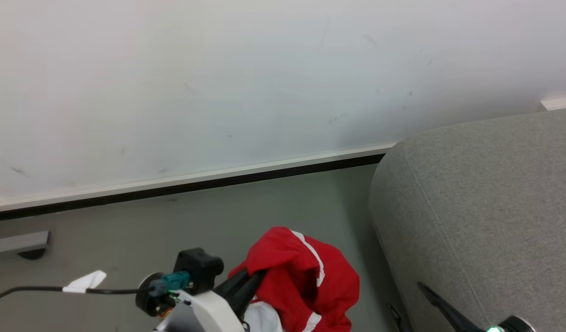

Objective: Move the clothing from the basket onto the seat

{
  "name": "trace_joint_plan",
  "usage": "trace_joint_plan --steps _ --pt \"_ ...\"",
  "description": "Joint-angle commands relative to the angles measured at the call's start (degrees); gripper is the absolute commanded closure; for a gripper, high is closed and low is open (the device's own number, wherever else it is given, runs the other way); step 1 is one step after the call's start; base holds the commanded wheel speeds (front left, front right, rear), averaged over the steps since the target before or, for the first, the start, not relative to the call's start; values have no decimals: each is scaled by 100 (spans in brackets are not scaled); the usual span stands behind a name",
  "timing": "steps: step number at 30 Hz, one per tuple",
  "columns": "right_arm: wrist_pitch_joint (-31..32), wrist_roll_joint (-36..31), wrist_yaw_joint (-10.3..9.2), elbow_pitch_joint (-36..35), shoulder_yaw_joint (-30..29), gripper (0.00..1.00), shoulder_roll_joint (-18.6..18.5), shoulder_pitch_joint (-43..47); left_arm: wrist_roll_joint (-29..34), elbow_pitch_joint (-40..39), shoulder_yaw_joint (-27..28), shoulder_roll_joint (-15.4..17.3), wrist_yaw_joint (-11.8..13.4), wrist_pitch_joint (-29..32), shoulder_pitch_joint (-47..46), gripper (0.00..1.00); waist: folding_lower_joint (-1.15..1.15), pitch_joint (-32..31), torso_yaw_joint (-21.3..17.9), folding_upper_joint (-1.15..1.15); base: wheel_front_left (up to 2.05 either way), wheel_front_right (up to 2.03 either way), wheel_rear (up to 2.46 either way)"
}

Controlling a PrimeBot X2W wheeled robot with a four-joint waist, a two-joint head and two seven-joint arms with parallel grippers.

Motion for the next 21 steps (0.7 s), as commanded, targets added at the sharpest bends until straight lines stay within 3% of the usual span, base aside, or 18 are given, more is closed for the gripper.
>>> trace_joint_plan --steps 1,10,21 --pt "145 143 -13 -77 220 0 -178 -240 60 -47 -21 -33 -39 13 -118 100 0 29 30 -1 0 0 0" --pt "783 752 -14 458 1423 0 -363 -1363 157 -17 -196 -310 -208 111 -427 100 0 103 240 -1 0 0 0" --pt "538 1394 -14 1944 2272 0 71 -2523 180 21 -366 -514 -373 170 -630 100 0 121 369 -1 0 0 0"
